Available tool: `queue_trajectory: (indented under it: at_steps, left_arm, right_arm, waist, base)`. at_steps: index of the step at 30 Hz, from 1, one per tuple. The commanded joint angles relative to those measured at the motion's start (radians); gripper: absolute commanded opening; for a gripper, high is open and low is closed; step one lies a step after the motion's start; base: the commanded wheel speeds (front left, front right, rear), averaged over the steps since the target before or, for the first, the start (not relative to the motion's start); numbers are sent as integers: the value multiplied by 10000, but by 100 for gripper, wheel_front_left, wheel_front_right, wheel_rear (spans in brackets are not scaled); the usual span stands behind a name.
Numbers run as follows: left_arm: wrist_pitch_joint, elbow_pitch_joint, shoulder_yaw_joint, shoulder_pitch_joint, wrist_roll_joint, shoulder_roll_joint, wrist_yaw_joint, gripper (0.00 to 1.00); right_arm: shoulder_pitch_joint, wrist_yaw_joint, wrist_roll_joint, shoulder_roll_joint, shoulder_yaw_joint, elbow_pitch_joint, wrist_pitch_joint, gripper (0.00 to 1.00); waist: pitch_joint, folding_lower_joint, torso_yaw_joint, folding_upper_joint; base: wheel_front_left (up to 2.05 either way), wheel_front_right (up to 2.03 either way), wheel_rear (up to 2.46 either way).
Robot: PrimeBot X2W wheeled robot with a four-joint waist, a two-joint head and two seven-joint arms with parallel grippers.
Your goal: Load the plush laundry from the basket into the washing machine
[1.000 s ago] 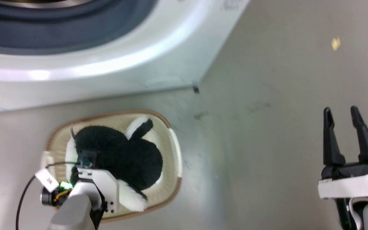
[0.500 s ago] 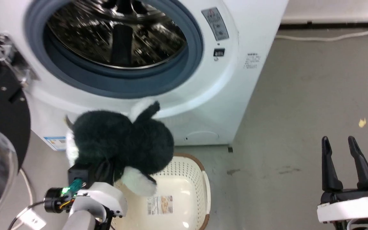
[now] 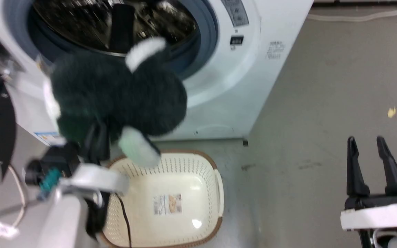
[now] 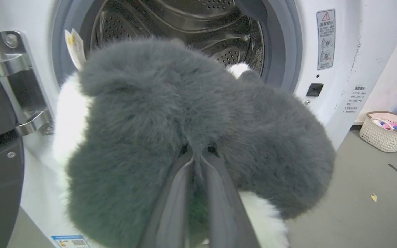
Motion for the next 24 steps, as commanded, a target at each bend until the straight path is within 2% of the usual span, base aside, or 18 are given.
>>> queue_trajectory:
  at_steps: [1, 6, 9, 11, 12, 13, 14, 16, 17, 18, 24]
  left_arm:
    - [188, -118, 72, -776, -48, 254, -113, 0]
    - [1008, -112, 62, -2562, -6, 807, -241, 0]
    - [1684, 229, -80, -3921, 207, 1319, -340, 0]
    - [1880, 372, -38, -4395, 191, 1431, -352, 0]
    - [2294, 746, -6, -5365, 210, 1673, -376, 0]
    - [2294, 746, -6, -5365, 210, 1673, -376, 0]
    - [2683, 1208, -5, -6382, 249, 1883, -396, 0]
    - [2853, 1484, -18, -6900, 299, 2007, -406, 0]
    - [3132, 2128, 14, -7958, 414, 2298, -409, 0]
    - [3132, 2128, 14, -7958, 414, 2298, -409, 0]
    - [3603, 4318, 21, -10495, 659, 2702, -218, 0]
  right_arm:
    - [-328, -7, 107, -6, 69, -127, -44, 100]
    - [-885, -7, 360, -6, 103, -241, -44, 100]
    - [-1228, -7, 541, -6, 152, -291, -44, 100]
    - [-1345, -7, 618, -6, 181, -310, -44, 100]
    - [-1539, -7, 781, -6, 204, -321, -44, 100]
    - [-1539, -7, 781, -6, 204, -321, -44, 100]
    - [-1694, -7, 903, -6, 231, -305, -44, 100]
    - [-1771, -7, 953, -6, 256, -282, -44, 100]
    - [-1906, -7, 1071, -6, 341, -237, -44, 100]
    - [-1906, -7, 1071, -6, 341, -237, -44, 100]
    - [-2161, -7, 1388, -6, 540, -166, -44, 100]
  waist:
    - [906, 0, -348, 0]
    - [2190, 0, -805, 0]
    - [2945, 0, -1122, 0]
    - [3182, 0, -1244, 0]
    - [3595, 0, -1464, 0]
    - [3595, 0, -1464, 0]
    - [4012, 0, -1648, 0]
    - [4182, 0, -1736, 0]
    - [4490, 0, -1942, 0]
    - [4490, 0, -1942, 0]
    - [5110, 0, -2340, 0]
  base:
    - [0, 0, 0]
    - [0, 0, 0]
    - [0, 0, 0]
    - [0, 0, 0]
    - [0, 0, 0]
    - [0, 0, 0]
    - [0, 0, 0]
    - [0, 0, 0]
    - [0, 0, 0]
    - [0, 0, 0]
    - [0, 0, 0]
